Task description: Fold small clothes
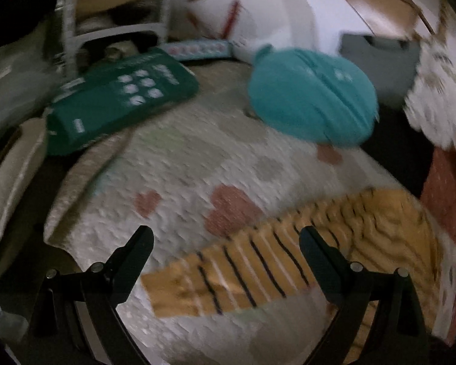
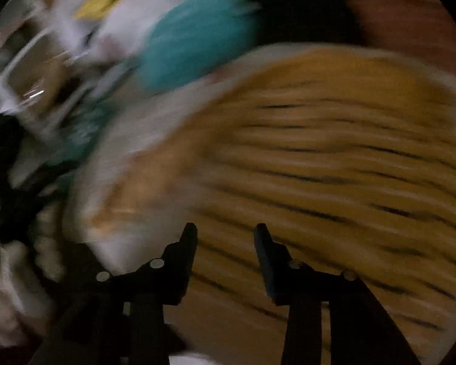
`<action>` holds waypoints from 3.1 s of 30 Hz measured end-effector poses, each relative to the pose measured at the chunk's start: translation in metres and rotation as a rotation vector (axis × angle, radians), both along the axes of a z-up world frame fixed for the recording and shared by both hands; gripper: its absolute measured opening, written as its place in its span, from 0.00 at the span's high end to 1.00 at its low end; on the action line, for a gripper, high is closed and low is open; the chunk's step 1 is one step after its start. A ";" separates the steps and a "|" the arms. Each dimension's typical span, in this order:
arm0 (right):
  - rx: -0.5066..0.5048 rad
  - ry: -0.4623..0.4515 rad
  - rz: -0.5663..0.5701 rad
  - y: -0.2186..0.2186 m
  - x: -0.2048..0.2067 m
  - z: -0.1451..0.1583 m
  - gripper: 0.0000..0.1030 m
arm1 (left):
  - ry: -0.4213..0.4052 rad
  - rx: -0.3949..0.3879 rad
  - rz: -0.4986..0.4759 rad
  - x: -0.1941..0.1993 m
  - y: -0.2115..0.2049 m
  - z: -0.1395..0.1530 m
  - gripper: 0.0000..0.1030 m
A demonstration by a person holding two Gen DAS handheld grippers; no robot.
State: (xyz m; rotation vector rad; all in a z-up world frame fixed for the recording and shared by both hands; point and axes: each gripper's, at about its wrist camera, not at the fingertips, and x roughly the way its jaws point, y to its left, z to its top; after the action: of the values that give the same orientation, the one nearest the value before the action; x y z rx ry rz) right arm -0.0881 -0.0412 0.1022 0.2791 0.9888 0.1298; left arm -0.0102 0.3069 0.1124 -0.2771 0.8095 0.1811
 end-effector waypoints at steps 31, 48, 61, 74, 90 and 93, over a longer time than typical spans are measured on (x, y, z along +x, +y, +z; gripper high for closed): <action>-0.326 0.196 -0.943 -0.334 -0.175 -0.027 0.93 | 0.278 -0.076 -0.211 -0.014 -0.111 -0.071 0.06; 0.228 0.126 -0.379 -0.117 -0.174 -0.094 0.49 | 0.482 0.065 -0.465 -0.035 -0.169 -0.134 0.03; 0.277 0.107 -0.401 -0.135 -0.197 -0.069 0.92 | 0.469 0.006 -0.522 -0.079 -0.180 -0.092 0.90; 0.347 0.065 -0.524 -0.191 -0.256 -0.042 0.70 | 0.424 0.052 -0.524 -0.118 -0.164 -0.065 0.74; 0.805 -0.105 -1.035 -0.313 -0.283 -0.091 0.41 | 0.059 0.202 -0.692 -0.057 -0.263 -0.015 0.37; 0.669 -0.112 -1.108 -0.325 -0.268 -0.090 0.41 | -0.001 0.233 -0.693 -0.058 -0.267 -0.022 0.37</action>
State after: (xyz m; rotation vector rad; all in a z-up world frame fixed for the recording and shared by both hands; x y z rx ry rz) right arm -0.3561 -0.3663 0.0122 1.3714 0.5393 -0.5438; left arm -0.0684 0.0397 0.0902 0.2303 0.8321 -0.3749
